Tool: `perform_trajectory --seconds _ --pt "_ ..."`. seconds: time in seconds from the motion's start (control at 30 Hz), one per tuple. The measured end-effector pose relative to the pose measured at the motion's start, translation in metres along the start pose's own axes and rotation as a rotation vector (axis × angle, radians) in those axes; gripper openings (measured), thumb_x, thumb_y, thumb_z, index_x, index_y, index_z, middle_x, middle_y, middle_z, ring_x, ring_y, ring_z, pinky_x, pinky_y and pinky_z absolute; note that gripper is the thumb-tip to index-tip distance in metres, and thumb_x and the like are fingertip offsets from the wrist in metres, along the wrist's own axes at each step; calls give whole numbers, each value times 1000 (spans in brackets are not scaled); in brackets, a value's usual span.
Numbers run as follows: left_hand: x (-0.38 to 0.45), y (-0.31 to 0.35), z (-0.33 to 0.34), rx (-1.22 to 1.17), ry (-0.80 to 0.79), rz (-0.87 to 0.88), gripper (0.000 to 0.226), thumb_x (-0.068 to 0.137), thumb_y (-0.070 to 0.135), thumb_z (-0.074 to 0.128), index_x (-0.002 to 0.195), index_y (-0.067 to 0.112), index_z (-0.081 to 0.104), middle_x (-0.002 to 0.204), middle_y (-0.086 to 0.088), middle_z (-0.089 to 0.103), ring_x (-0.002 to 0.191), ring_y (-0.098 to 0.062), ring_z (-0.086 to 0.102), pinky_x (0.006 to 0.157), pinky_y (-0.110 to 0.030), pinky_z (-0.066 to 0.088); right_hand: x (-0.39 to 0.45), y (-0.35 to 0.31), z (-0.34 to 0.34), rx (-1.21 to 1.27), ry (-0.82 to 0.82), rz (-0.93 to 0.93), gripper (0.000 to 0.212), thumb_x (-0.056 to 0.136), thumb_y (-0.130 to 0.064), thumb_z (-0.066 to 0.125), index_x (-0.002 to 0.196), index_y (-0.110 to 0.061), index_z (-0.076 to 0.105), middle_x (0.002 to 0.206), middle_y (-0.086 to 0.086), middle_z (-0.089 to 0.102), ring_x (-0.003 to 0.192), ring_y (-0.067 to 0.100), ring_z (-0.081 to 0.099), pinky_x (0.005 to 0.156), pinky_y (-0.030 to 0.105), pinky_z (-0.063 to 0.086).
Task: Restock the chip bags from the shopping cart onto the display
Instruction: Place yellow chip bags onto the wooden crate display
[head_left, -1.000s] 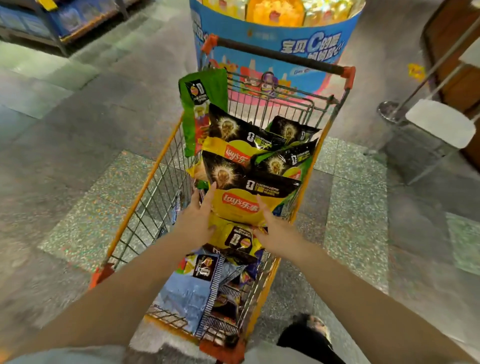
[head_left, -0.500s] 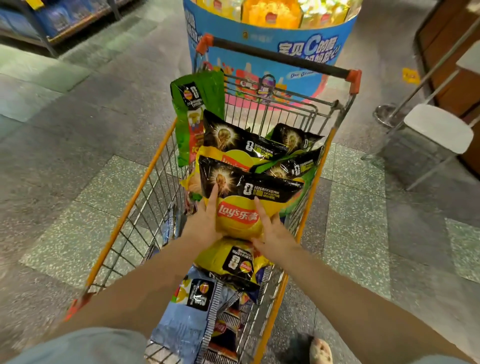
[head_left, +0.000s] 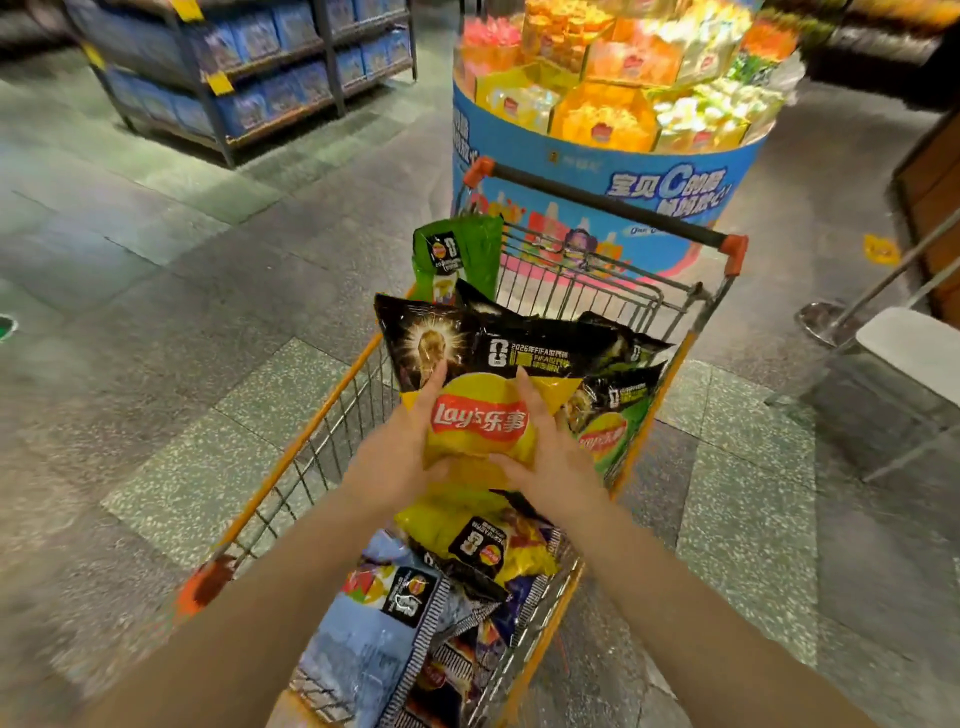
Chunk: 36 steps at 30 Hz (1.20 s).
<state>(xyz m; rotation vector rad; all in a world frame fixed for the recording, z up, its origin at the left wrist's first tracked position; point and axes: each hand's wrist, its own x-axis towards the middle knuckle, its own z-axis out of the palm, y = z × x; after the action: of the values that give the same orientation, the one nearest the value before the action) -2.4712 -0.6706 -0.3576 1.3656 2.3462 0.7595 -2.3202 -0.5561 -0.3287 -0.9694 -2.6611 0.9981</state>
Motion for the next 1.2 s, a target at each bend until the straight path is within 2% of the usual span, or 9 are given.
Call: perform_trajectory --seconds 0.17,0.37,0.43,0.63,0.77,0.83,0.93,1.07,1.2 --pt "-42 44 -58 27 189 6 110 83 40 69 125 65 -29 141 -3 46 113 -24 56 88 -39 49 -19 -41 -48 57 23 -170 96 87 -40 64 115 -77 -20 153 2 29 134 29 39 105 45 38" --pt "-105 117 -79 131 392 -136 105 83 41 69 123 62 -26 136 -3 51 108 -24 58 87 -37 49 -50 -61 -89 131 -36 -428 92 85 -44 66 121 -72 -14 133 -5 49 107 14 54 86 28 44" --pt "-128 141 -77 150 465 -202 106 83 40 69 123 63 -27 137 -5 49 109 -25 58 88 -35 48 -62 -63 -102 160 -73 -514 92 83 -43 68 124 -71 -10 135 -5 50 106 12 55 87 27 45" --pt "-209 223 -52 113 630 -456 103 82 39 68 116 69 -25 137 -12 46 113 -30 55 93 -44 48 -117 -65 -136 116 -244 -802 97 84 -38 69 129 -68 -11 147 -9 41 119 17 54 98 35 45" --pt "-275 271 -25 146 748 -614 109 81 38 71 119 71 -26 134 -11 50 110 -31 58 89 -43 49 -167 -66 -148 112 -387 -977 97 83 -40 69 130 -72 -10 149 -13 36 124 18 50 100 43 45" --pt "-308 298 -15 158 860 -682 113 78 36 74 120 74 -24 133 -9 52 111 -31 58 89 -44 49 -196 -70 -152 155 -472 -1049 97 82 -39 71 129 -72 -7 147 -11 39 125 17 49 103 38 42" --pt "-357 337 0 170 988 -776 107 77 37 74 119 67 -20 139 0 49 118 -28 55 85 -31 44 -239 -78 -157 156 -558 -1171 94 82 -37 71 128 -66 -5 148 -8 39 127 16 46 101 28 37" --pt "-428 392 27 270 1098 -879 107 78 37 74 125 62 -18 135 -3 53 116 -27 56 85 -35 48 -309 -88 -158 149 -617 -1346 94 79 -39 73 129 -63 -4 145 -5 44 121 20 51 93 26 40" --pt "-503 455 61 328 1198 -1056 106 79 38 73 120 65 -21 133 6 54 112 -24 59 78 -32 48 -396 -88 -157 199 -782 -1472 97 80 -39 73 137 -63 -2 142 -8 45 117 16 55 99 34 46"
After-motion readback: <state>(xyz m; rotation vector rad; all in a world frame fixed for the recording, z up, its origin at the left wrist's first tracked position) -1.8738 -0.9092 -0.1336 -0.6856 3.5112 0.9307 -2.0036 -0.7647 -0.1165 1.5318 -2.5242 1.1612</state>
